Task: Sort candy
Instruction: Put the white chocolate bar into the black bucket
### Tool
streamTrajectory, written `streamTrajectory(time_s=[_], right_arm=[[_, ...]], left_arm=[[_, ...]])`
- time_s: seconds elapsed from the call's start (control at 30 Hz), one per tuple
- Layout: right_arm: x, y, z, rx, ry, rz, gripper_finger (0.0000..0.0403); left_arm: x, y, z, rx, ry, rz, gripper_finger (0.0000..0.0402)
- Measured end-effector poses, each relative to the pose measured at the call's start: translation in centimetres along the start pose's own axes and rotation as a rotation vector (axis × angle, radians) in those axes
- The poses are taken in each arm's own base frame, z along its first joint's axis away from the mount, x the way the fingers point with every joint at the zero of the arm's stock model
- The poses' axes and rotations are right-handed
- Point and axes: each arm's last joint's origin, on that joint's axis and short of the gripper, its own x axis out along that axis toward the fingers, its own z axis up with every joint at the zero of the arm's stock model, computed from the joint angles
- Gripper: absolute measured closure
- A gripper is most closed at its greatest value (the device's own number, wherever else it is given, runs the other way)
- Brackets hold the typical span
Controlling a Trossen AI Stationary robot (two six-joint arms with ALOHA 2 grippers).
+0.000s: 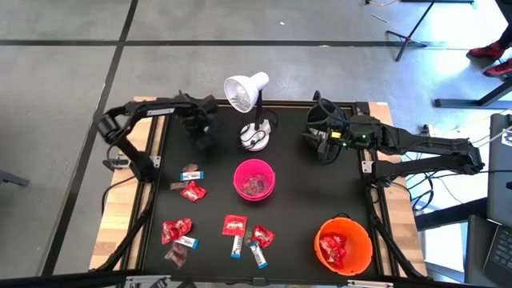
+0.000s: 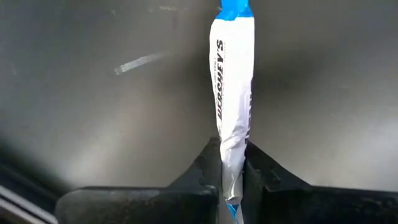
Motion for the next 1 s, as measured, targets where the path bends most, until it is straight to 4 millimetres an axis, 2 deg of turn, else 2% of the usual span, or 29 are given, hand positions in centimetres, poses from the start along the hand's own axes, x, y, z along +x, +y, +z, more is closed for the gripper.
streamTrajectory(time_s=[0.2, 0.33, 0.5, 0.67, 0.8, 0.9, 1.0], right_arm=[[-0.4, 0.1, 0.3, 0.007, -0.027, 0.047, 0.0194], [-0.6, 0.5, 1.1, 0.016, -0.087, 0.161, 0.0194], [-0.8, 1.0, 2.1, 0.020, -0.183, 0.279, 0.0194], [-0.8, 1.5, 3.3, 0.021, -0.300, 0.366, 0.0194], [0.7, 2.2, 3.8, 0.020, -0.361, 0.467, 0.0194], [2.4, 2.8, 3.9, 0.031, -0.389, 0.547, 0.0194], [4.1, 3.2, 3.7, 0.040, -0.410, 0.584, 0.0194]], left_arm=[[-5.6, -0.7, -3.1, -0.022, -0.212, -0.092, 0.0392], [-9.5, -2.1, -5.8, -0.044, -0.417, -0.204, 0.0392], [-13.7, -5.3, -8.6, 0.066, -0.736, -0.385, 0.0392], [-18.3, -9.5, -10.0, 0.197, -1.125, -0.683, 0.0391], [-20.1, -13.0, -10.2, 0.360, -1.333, -0.800, 0.0391], [-20.0, -14.8, -9.5, 0.412, -1.398, -0.823, 0.0391], [-19.1, -16.5, -8.0, 0.423, -1.414, -0.812, 0.0391]])
